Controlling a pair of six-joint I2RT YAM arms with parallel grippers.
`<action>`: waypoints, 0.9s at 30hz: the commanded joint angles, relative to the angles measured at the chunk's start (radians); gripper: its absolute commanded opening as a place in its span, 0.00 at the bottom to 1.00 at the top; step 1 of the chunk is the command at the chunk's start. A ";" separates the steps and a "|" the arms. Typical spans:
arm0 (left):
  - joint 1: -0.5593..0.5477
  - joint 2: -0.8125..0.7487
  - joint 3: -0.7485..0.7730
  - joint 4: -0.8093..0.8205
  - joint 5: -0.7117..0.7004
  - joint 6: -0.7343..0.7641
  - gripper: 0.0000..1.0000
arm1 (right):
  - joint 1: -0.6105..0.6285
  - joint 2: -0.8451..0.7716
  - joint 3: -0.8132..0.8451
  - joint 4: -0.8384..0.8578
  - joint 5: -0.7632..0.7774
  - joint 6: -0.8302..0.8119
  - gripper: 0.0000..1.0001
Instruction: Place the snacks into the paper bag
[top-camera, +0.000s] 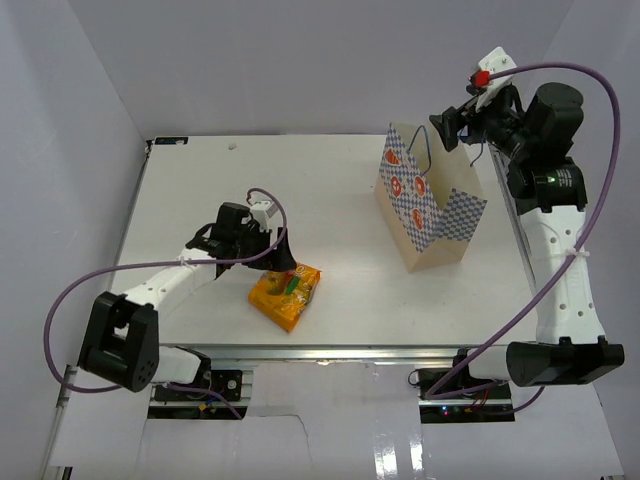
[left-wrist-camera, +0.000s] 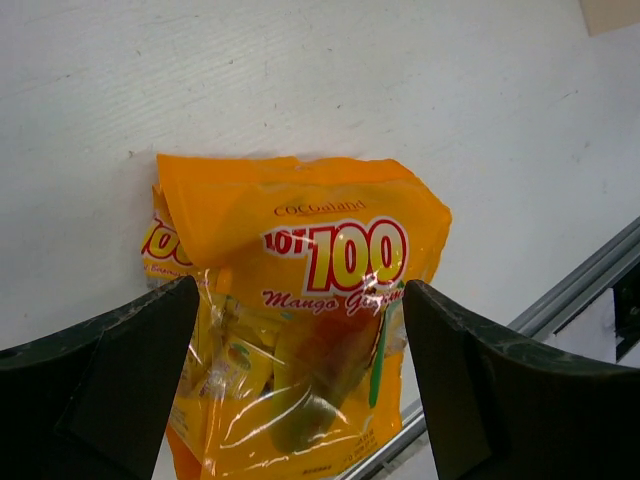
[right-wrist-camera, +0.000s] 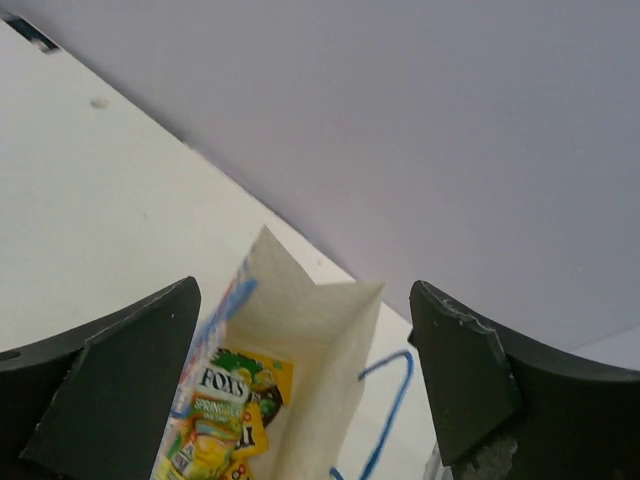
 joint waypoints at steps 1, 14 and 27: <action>-0.036 0.058 0.091 -0.034 -0.068 0.075 0.93 | -0.006 -0.038 0.082 -0.034 -0.180 -0.013 0.90; -0.171 0.225 0.163 -0.129 -0.206 0.118 0.82 | 0.127 -0.111 -0.238 -0.155 -0.440 0.028 0.90; -0.190 0.270 0.153 -0.134 -0.189 0.069 0.15 | 0.324 -0.061 -0.404 -0.151 -0.484 0.036 0.90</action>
